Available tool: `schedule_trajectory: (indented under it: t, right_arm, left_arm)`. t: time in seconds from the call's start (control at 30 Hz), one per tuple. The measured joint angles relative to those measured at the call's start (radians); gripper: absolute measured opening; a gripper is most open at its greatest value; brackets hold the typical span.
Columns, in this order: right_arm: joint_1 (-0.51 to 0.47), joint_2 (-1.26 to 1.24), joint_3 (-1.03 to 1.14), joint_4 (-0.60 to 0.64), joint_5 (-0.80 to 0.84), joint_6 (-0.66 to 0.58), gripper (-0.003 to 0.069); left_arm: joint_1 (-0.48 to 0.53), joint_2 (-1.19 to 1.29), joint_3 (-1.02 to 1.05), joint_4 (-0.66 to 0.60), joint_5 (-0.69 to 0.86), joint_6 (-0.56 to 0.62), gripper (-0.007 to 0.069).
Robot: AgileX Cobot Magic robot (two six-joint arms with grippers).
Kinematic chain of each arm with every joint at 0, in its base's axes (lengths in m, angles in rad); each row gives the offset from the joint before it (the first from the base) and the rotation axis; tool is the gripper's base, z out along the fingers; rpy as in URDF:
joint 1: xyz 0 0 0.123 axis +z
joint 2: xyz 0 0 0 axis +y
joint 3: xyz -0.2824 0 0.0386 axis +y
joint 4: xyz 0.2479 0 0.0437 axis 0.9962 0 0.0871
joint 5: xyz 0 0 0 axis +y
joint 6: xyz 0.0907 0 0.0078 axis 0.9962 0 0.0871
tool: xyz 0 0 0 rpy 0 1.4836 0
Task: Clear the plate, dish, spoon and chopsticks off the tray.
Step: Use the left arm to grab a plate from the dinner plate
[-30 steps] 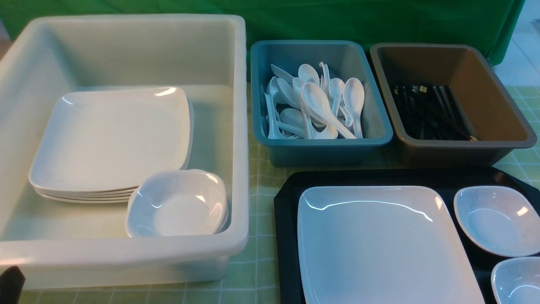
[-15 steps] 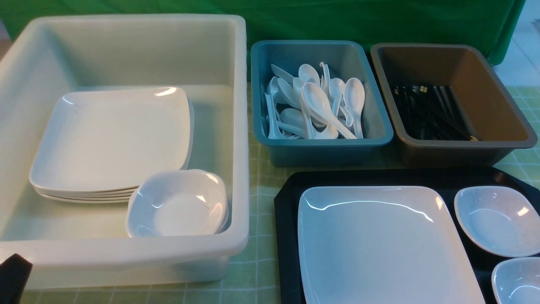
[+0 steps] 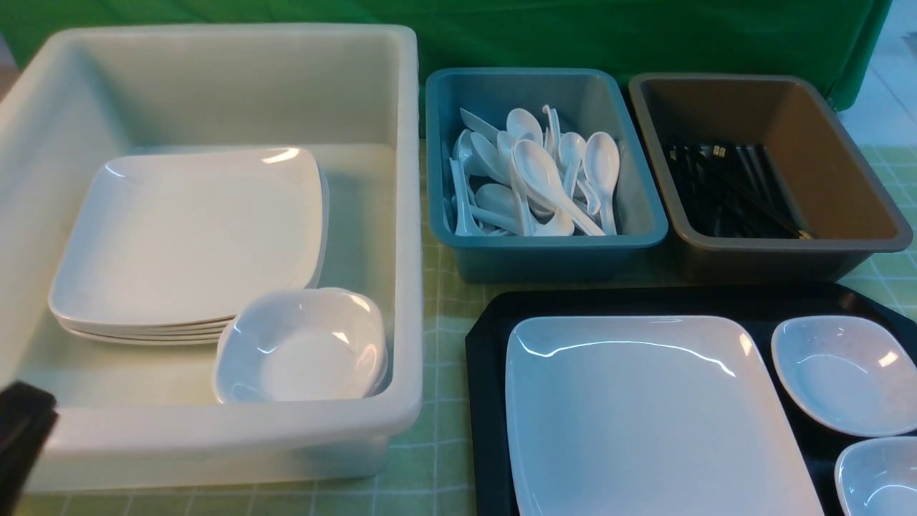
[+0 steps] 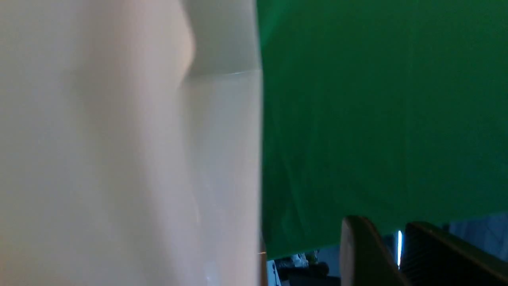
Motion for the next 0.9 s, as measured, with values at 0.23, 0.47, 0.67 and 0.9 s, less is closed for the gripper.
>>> schedule_trajectory:
  t: [0.23, 0.47, 0.67, 0.9]
  right_arm:
    - [0.000, 0.000, 0.000, -0.001, -0.001, 0.000, 0.0031]
    - [0.000, 0.000, 0.000, -0.001, -0.002, -0.006, 0.0036]
    - [0.000, 0.000, 0.000, -0.001, -0.002, -0.019, 0.0043]
    - [0.000, 0.000, 0.000, -0.001, -0.003, -0.022, 0.0050]
  left_arm:
    - [0.000, 0.319, -0.462, 0.090, 0.371, 0.265, -0.0013]
    - [-0.007, 0.817, -0.800, 0.099, 0.913, 0.499, -0.0018]
    - [-0.210, 1.016, -0.839, 0.084, 0.882, 0.524, -0.0018]
    - [-0.580, 1.198, -0.852, 0.388, 0.809, 0.255, -0.0012]
